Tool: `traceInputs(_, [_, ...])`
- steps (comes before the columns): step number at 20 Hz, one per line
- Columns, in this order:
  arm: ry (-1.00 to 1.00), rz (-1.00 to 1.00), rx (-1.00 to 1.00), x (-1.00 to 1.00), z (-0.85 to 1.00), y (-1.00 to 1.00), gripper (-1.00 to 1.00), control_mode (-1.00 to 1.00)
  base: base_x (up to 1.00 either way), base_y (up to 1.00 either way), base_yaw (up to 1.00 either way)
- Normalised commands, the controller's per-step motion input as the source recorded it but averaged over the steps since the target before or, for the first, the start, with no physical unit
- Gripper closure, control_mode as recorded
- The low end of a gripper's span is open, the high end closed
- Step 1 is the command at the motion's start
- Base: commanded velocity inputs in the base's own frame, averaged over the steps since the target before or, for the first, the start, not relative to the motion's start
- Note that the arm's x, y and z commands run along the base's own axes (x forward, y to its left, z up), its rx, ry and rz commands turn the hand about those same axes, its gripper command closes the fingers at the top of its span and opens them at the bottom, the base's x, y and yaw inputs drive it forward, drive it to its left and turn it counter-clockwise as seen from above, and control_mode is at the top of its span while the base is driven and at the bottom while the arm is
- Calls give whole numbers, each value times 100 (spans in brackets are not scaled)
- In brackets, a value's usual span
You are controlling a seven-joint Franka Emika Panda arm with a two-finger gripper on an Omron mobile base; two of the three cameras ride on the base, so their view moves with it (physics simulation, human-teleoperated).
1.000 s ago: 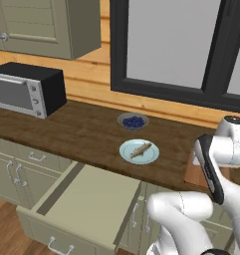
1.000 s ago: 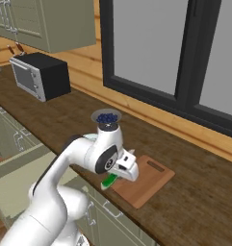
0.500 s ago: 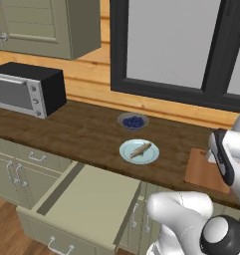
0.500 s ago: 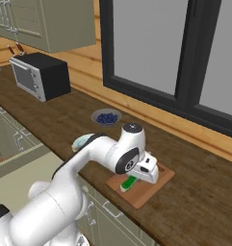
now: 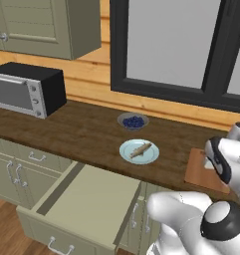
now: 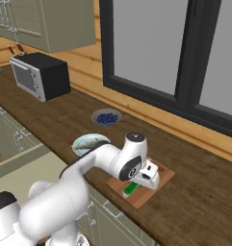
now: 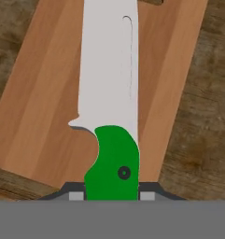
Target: Pick up the knife from the drawer and place it on the cutting board. Then place the meat from the plate to the cutting board.
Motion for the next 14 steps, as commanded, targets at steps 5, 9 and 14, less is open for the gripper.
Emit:
traceInputs(5, [3,0,0,36,-25,-33,100,-100,0,0,0])
traceInputs(9, [0,0,0,16,-26,-29,100,-100,0,0,0])
traceInputs(14, [0,0,0,20,-37,1,100,-100,0,0,0])
